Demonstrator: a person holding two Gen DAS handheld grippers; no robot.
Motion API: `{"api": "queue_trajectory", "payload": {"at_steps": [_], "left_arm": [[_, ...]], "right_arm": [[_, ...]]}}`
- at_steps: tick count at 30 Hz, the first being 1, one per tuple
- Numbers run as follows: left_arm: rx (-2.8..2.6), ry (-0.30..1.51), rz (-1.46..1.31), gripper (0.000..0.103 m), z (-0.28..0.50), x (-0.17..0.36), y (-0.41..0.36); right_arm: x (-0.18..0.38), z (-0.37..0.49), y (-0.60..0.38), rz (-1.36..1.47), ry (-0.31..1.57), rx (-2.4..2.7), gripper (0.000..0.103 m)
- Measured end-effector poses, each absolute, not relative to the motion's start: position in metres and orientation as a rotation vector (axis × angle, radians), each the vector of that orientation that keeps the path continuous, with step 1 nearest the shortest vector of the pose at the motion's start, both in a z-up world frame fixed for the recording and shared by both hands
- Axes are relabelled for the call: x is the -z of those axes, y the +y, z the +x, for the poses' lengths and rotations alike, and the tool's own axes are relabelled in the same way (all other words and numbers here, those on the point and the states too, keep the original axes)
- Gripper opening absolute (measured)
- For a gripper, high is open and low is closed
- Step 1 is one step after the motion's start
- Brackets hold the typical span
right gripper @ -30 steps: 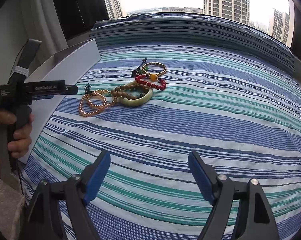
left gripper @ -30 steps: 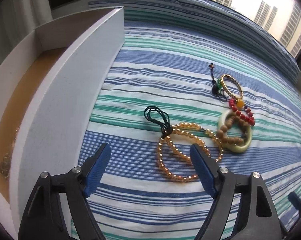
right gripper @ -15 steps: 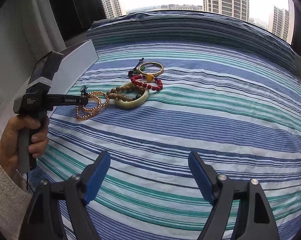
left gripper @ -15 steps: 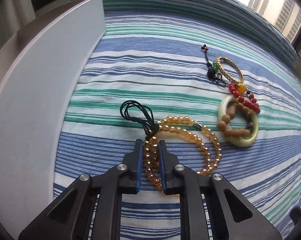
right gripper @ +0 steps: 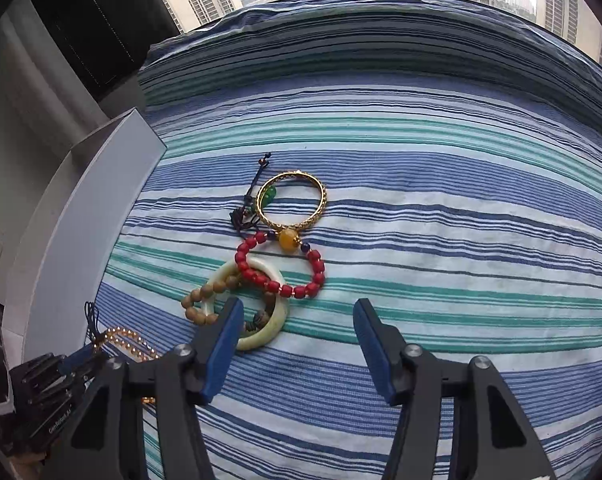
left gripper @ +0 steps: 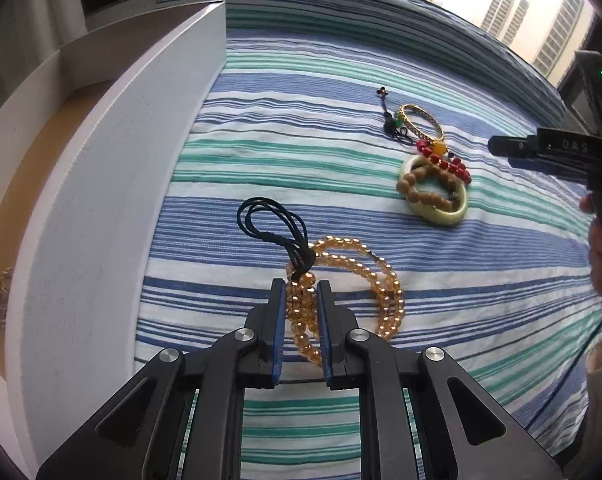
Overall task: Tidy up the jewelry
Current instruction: 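Grasp the amber bead bracelet with the left tool while the right tool grasps the red bead bracelet, then carry both bracelets into the white box and open both tools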
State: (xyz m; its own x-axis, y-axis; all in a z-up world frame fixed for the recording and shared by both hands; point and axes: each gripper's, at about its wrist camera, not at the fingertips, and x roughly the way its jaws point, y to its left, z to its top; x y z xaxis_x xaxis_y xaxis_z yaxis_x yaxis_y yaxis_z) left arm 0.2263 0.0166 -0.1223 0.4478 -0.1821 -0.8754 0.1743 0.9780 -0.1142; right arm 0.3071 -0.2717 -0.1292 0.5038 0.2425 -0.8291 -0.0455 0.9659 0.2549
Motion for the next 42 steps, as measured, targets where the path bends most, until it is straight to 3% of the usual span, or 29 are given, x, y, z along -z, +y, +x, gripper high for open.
{"api": "queue_trajectory", "payload": {"at_steps": [5,9,14,20,25,27,30,31,42], "left_arm": [[0.214,1.085,-0.003,0.013,0.216,0.124,0.022],[0.213,1.092,-0.014,0.013,0.216,0.127,0.025],[0.217,1.092,-0.022,0.013,0.214,0.127,0.028],[0.219,1.086,-0.028,0.013,0.213,0.125,0.028],[0.218,1.094,-0.031,0.013,0.213,0.126,0.028],[0.219,1.096,-0.025,0.013,0.212,0.126,0.027],[0.222,1.099,-0.025,0.013,0.213,0.126,0.027],[0.222,1.100,-0.026,0.013,0.213,0.126,0.027],[0.279,1.031,-0.112,0.013,0.194,0.087,0.034]], "right_arm": [[0.145,0.365,-0.254,0.099,1.104,-0.123,0.047],[0.166,0.387,-0.242,0.187,1.200,-0.168,0.047],[0.173,0.390,-0.215,0.051,1.223,-0.111,0.047],[0.154,0.373,-0.208,0.132,1.190,-0.220,0.047],[0.172,0.382,-0.189,0.061,1.250,-0.234,0.047],[0.177,0.386,-0.188,0.076,1.249,-0.240,0.044],[0.178,0.390,-0.185,0.053,1.244,-0.229,0.028],[0.178,0.391,-0.187,0.078,1.254,-0.234,0.012],[0.130,0.344,-0.218,0.170,1.111,-0.271,0.010]]}}
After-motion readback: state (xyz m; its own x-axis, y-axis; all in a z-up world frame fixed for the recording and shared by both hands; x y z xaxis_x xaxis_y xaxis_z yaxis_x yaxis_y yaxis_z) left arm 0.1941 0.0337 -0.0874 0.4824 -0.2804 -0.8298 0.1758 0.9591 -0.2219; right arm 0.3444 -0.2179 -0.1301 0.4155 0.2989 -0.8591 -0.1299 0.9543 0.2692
